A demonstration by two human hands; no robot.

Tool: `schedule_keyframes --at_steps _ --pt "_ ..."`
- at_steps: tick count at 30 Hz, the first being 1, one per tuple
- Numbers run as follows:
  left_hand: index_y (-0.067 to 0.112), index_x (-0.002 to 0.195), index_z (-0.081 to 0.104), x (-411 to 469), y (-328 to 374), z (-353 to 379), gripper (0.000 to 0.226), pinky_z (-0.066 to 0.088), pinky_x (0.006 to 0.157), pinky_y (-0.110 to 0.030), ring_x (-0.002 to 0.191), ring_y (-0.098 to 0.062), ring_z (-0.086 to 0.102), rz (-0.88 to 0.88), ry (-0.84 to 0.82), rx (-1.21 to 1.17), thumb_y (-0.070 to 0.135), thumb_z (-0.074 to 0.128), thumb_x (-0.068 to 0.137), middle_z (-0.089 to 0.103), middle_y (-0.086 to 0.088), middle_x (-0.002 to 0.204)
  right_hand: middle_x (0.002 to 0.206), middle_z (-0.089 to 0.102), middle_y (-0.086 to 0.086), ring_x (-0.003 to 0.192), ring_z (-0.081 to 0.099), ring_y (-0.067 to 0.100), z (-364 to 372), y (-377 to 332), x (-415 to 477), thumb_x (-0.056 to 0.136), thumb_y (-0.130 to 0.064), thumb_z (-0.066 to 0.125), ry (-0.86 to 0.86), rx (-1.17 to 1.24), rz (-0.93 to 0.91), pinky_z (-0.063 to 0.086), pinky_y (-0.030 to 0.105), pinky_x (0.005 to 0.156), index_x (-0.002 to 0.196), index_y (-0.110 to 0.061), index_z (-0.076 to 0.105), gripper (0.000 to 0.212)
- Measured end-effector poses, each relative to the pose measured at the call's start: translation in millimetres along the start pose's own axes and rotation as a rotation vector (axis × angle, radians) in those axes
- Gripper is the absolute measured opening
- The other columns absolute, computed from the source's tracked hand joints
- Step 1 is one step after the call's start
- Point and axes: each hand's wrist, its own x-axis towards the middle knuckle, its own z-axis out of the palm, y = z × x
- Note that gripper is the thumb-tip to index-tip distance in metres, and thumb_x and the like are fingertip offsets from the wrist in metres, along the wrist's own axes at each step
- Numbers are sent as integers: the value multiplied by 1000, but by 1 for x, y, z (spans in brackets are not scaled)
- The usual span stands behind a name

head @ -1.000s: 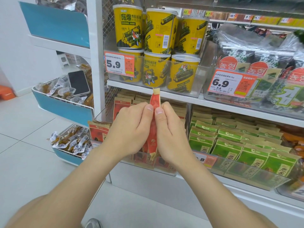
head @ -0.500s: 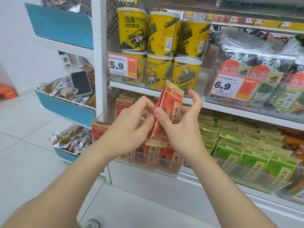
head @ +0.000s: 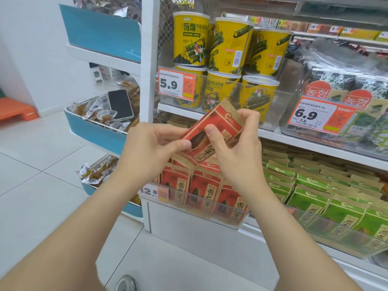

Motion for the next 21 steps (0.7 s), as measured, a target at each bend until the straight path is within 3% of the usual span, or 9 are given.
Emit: schedule_keyframes --at_steps 3,5,7,9,11,13,15,17,21 --pt "25 102 86 3 -8 -18 21 65 89 -35 89 -12 81 -19 50 -35 8 85 89 83 9 92 102 69 1 93 70 20 10 -3 5 91 -48 85 -8 -36 -124 58 45 81 110 -27 49 45" --pt "21 103 86 5 -15 -25 19 64 89 -31 90 -11 81 -30 62 -40 7 85 89 84 9 93 101 70 -3 92 71 19 17 -3 8 89 -36 88 -49 -62 -194 58 47 80 109 -24 55 40" --pt "23 110 84 9 -27 -31 20 62 91 -26 95 -5 79 -30 68 42 10 82 94 83 12 98 99 71 -11 90 71 13 27 -1 10 91 -23 86 -60 -88 -240 59 41 76 111 -20 63 32" --pt "27 126 76 13 -39 -37 29 56 100 -22 105 2 72 -33 89 277 17 76 100 79 17 114 100 72 -9 89 70 12 38 4 14 95 -17 81 -21 -116 -282 58 36 71 113 -16 66 24" --pt "26 143 64 15 -49 -44 47 46 106 -23 119 -4 64 -92 33 465 18 71 98 71 11 131 102 71 -5 87 66 9 50 9 19 99 -15 77 33 -152 -299 51 24 72 114 -14 66 19" --pt "23 149 57 15 -57 -49 59 43 112 -31 135 -16 55 -167 -130 584 16 69 92 62 5 144 102 71 -4 81 57 0 62 16 25 101 -13 72 33 -201 -299 39 10 74 116 -13 66 16" --pt "24 151 55 17 -69 -51 65 42 118 -46 139 -24 48 -186 -289 718 19 68 88 55 1 146 104 71 -4 80 53 1 73 22 29 103 -11 69 -15 -231 -291 36 5 76 119 -13 65 16" --pt "25 151 54 21 -79 -51 65 43 114 -52 136 -27 45 -175 -367 803 21 66 88 54 1 141 106 71 -5 85 58 7 85 27 32 105 -13 65 -76 -242 -275 40 9 77 122 -15 66 17" --pt "41 141 60 31 -90 -48 58 41 100 -44 119 -21 43 -87 -437 880 13 57 90 49 16 115 100 74 -8 82 63 13 106 36 41 107 -21 61 -180 -357 -215 46 31 77 124 -22 69 19"
